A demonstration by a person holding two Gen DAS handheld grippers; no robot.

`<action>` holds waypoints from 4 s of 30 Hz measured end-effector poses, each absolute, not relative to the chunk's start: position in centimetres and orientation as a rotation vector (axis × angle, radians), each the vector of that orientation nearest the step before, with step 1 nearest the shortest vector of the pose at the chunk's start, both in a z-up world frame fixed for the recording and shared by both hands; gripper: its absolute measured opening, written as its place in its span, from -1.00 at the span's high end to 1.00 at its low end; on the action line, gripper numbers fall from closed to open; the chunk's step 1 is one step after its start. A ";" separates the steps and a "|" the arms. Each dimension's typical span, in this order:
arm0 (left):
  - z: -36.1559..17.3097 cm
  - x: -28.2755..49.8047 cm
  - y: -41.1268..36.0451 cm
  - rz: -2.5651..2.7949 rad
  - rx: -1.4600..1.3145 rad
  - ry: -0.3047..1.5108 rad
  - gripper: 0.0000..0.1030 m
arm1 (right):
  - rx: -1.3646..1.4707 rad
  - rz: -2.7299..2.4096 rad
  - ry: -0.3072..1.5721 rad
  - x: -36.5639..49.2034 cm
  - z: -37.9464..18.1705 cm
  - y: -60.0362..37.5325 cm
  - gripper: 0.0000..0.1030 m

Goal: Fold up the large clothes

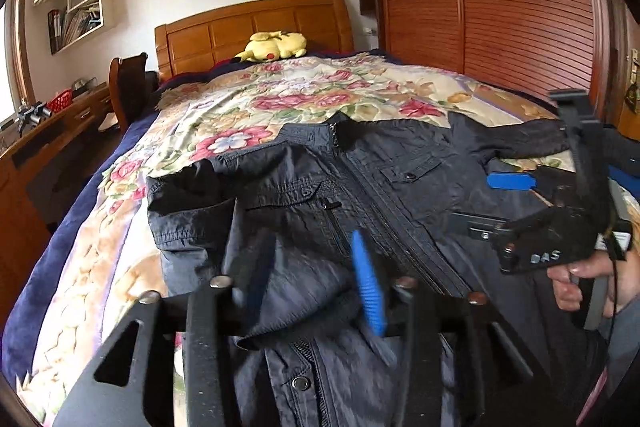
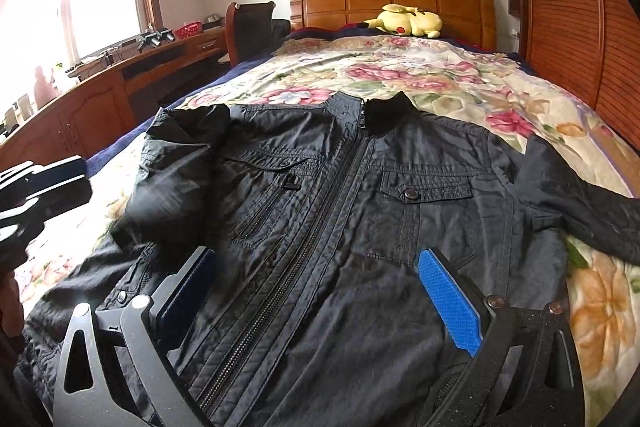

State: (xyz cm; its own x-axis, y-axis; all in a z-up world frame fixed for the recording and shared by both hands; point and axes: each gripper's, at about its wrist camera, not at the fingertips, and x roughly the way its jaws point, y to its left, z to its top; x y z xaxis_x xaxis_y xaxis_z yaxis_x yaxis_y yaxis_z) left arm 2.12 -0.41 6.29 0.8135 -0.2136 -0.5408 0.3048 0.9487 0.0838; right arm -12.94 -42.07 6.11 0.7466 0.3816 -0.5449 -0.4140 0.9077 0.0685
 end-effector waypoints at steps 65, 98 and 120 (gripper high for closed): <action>2.6 0.7 3.5 -0.241 0.067 0.533 -0.66 | -0.091 0.277 0.549 -15.6 6.2 -49.5 0.95; 0.0 1.9 -0.6 -0.262 0.084 0.572 -0.66 | -0.105 0.294 0.443 -17.3 8.7 -49.3 -0.26; 0.4 1.9 0.3 -0.316 0.046 0.586 -0.66 | -0.322 0.456 0.758 -14.4 4.9 -42.1 -0.26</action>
State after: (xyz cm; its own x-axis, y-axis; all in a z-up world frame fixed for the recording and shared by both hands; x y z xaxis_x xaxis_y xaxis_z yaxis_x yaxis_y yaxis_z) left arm 1.90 0.34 0.36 0.7868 -0.2798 -0.5502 0.3057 0.9510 -0.0464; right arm -14.35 -42.10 4.85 0.6369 0.2784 -0.7190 -0.5049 0.8554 -0.1160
